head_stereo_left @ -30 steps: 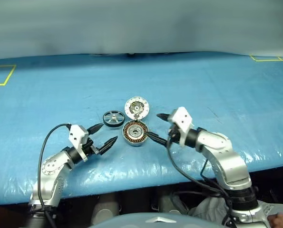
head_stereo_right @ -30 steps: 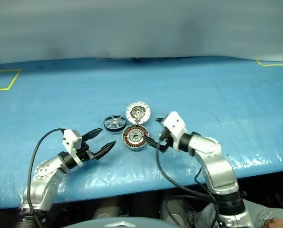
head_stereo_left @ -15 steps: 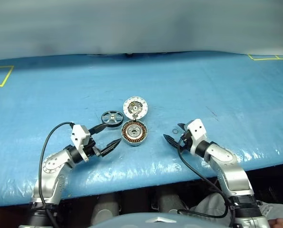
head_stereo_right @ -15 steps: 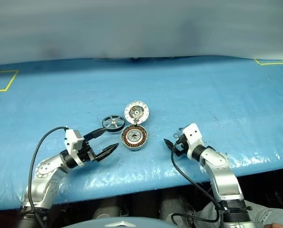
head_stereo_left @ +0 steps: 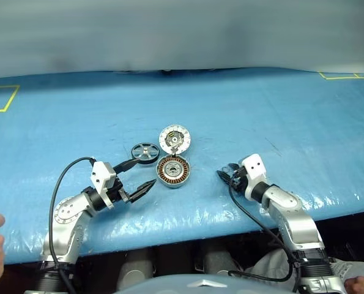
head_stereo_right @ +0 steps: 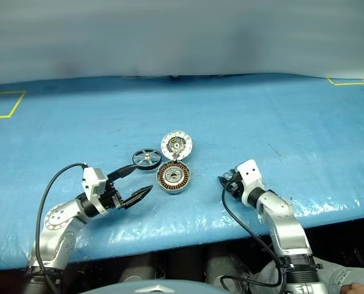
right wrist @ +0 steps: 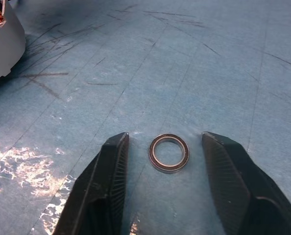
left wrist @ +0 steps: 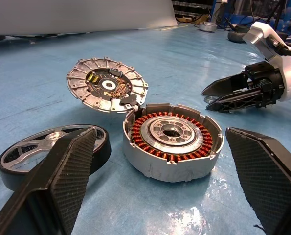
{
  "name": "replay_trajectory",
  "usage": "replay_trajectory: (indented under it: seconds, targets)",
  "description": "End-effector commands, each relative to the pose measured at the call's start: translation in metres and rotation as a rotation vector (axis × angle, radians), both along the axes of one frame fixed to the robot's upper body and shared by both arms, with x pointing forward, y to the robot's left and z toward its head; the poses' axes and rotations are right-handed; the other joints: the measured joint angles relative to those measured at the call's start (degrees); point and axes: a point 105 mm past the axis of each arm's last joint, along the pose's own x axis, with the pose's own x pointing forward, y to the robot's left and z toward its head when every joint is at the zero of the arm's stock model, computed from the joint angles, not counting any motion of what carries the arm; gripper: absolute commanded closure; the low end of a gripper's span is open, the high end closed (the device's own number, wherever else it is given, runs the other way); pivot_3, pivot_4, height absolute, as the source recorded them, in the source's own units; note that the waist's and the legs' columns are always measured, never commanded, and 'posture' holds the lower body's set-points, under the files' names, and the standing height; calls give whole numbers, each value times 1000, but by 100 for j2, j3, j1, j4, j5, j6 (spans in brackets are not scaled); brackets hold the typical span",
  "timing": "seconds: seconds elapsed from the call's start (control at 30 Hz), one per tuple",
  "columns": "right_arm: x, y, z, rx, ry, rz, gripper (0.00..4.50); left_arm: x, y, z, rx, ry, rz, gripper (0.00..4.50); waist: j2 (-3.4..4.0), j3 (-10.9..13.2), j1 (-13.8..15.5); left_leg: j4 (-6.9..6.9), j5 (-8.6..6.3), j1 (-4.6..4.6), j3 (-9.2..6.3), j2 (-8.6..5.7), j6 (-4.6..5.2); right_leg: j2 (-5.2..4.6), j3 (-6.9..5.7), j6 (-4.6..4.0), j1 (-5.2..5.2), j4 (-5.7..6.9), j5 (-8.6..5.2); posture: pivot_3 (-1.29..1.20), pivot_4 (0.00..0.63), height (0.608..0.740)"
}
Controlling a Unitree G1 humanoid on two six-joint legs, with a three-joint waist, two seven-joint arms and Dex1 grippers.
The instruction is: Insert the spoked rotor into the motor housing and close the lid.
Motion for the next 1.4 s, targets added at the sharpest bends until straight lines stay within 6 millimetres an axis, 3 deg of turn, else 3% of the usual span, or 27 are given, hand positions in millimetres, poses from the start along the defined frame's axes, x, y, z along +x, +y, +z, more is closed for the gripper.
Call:
replay_trajectory:
  seconds: [0.03, 0.1, 0.3, 0.5, 0.77, 1.07, 1.4]
  targets:
    - [-10, -5, -15, -3, 94, -4, 3263, 0, 4, 6, 1, -35, 8, 0, -1, -1, 2, 0, 0, 0, 0, 0, 0, 0, 0, 0, 0, 0, 0, 0, 150, 740]
    - [-13, -4, -16, 4, 112, 8, 3841, 0, 4, 7, 1, -36, 7, 0, -2, -1, 2, 0, 0, 0, 0, 0, 0, 0, 0, 0, 0, 0, 0, 0, 150, 740]
    - [-12, 6, -6, 40, 78, 49, 3846, 0, 3, 8, 2, -48, 7, 0, -4, -2, 3, -1, -1, -1, -1, 0, 1, 0, -1, 0, 0, -1, 0, 0, 150, 740]
    - [-7, 49, 41, 128, -75, 230, 3846, -1, 4, 6, 8, -52, 4, 0, 2, 1, -14, -1, 0, -14, 6, 2, 1, 5, 7, 0, 2, 7, 0, 0, 150, 740]
    - [-7, 97, 66, 110, -159, 435, 3846, -3, 5, -1, 35, -54, 6, 0, 1, 2, 5, -1, -3, -16, 2, -1, 5, 2, 1, 1, -7, -2, -1, 0, 150, 740]
    - [-12, 136, 55, 122, -109, 567, 3846, -2, 6, -5, 35, -55, 18, 0, 1, 2, -2, -1, -2, -27, 4, -1, 5, 2, 1, 2, -4, 0, 0, 0, 150, 740]
    - [3, 137, 46, 91, -99, 530, 3846, -2, 7, -7, 37, -55, 24, 0, 2, 2, -5, 1, -2, -28, 5, 0, 5, 2, 0, 4, -4, 2, 2, 0, 150, 740]
